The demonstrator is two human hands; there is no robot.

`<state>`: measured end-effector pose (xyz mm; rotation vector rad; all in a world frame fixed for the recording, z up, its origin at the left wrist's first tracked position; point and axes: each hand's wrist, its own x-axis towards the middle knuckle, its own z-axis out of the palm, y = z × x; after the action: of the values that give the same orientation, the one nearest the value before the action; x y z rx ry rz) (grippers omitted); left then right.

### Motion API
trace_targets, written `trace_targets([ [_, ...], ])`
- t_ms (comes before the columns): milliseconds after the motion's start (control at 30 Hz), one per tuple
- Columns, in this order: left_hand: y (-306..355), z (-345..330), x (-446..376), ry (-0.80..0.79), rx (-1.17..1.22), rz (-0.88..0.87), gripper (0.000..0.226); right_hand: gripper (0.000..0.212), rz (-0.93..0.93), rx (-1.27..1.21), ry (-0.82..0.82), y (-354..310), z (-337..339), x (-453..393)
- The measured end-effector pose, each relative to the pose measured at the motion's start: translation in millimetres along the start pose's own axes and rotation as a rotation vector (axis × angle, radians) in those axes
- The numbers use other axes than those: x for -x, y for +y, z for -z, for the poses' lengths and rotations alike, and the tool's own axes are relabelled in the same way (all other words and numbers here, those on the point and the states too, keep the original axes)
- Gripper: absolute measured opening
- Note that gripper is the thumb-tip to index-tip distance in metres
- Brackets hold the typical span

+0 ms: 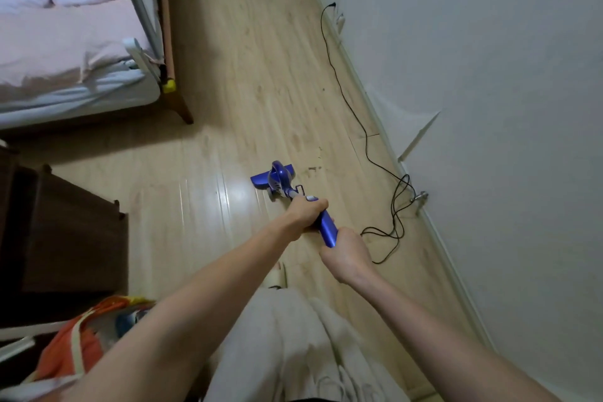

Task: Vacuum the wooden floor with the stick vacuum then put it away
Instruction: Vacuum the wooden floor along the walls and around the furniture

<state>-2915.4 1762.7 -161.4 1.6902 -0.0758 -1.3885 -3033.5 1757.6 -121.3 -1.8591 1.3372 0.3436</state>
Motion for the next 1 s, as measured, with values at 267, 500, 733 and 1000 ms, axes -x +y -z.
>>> trace_targets([
  [267,-19,-20,42,-0.043,-0.075,0.053,0.009,0.009,-0.01,-0.176,-0.024,16,8,60],
  [500,-40,6,42,-0.052,-0.153,0.038,0.014,0.018,-0.05,-0.291,-0.029,14,-36,63],
  [733,-33,11,26,-0.042,-0.157,0.05,0.007,0.027,-0.099,-0.288,-0.035,7,-41,43],
  [1000,-4,47,-11,-0.053,-0.162,0.062,0.011,0.033,-0.063,-0.27,-0.095,-30,-44,-2],
])
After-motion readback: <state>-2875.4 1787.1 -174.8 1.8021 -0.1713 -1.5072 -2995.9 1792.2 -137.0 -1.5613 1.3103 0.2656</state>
